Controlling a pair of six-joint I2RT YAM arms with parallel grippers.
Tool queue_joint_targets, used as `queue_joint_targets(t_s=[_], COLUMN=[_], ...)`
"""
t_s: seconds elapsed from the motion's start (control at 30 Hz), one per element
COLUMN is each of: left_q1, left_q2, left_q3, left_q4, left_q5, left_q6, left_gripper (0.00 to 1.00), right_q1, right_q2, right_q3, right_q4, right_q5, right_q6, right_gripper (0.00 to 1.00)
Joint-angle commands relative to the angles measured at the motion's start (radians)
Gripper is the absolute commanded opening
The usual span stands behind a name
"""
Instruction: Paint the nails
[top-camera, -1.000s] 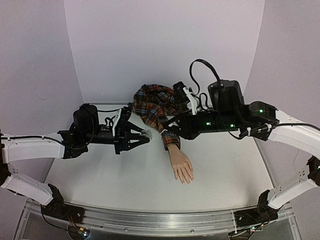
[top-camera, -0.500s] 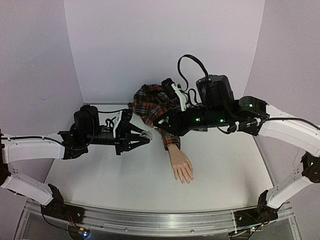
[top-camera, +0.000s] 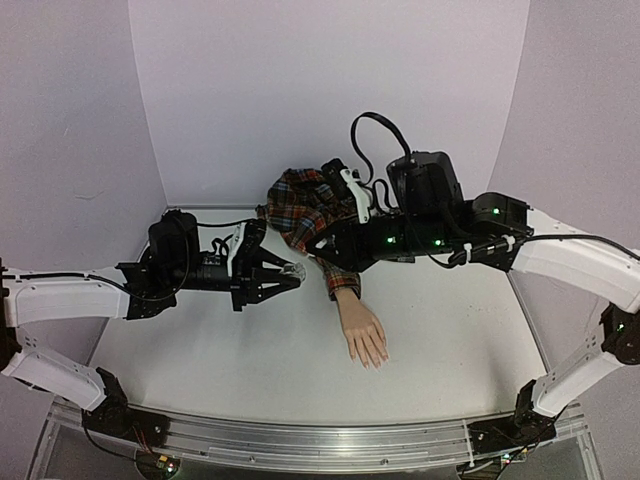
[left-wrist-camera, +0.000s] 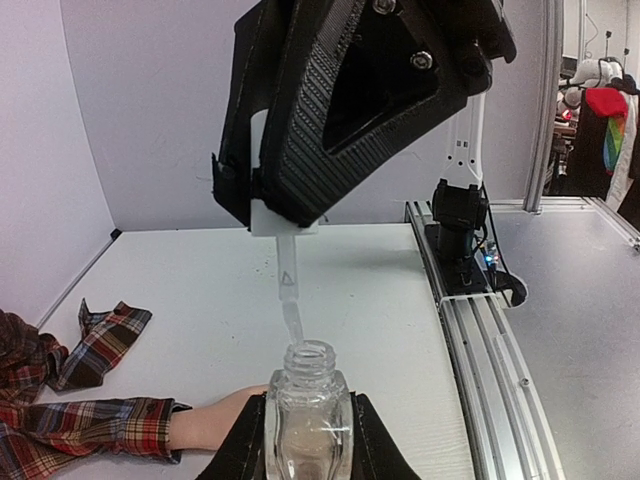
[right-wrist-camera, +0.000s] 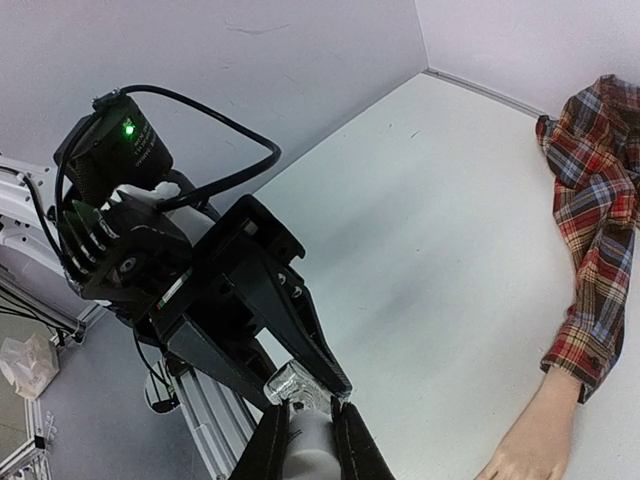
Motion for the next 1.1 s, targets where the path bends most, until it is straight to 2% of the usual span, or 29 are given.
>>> queue_joint_targets(t_s=[0.0,0.77,1.07], left_q1=[-0.005,-0.006,-0.006], left_q2=[-0.023,-0.039,-0.066], left_q3=[0.021,0.022,0.02], left_q4=[-0.006,-0.012,0.003], left_q5=[-0.014,-0.025,-0.075], left_q6=[0.006,0.004,-0.014], left_gripper=[0.0,0.0,0.0], right_q1=[0.006,0.024,0.023], right_q2=[0.024,0.109,0.168], right_q3=[0.045,0.066,0.072], right_q4=[-0.004,-0.016,-0.017], right_q5=[0.0,-0.059,-0.249], right_q6=[0.005,-0.019,-0.073], right_gripper=[0.0,0.0,0.0])
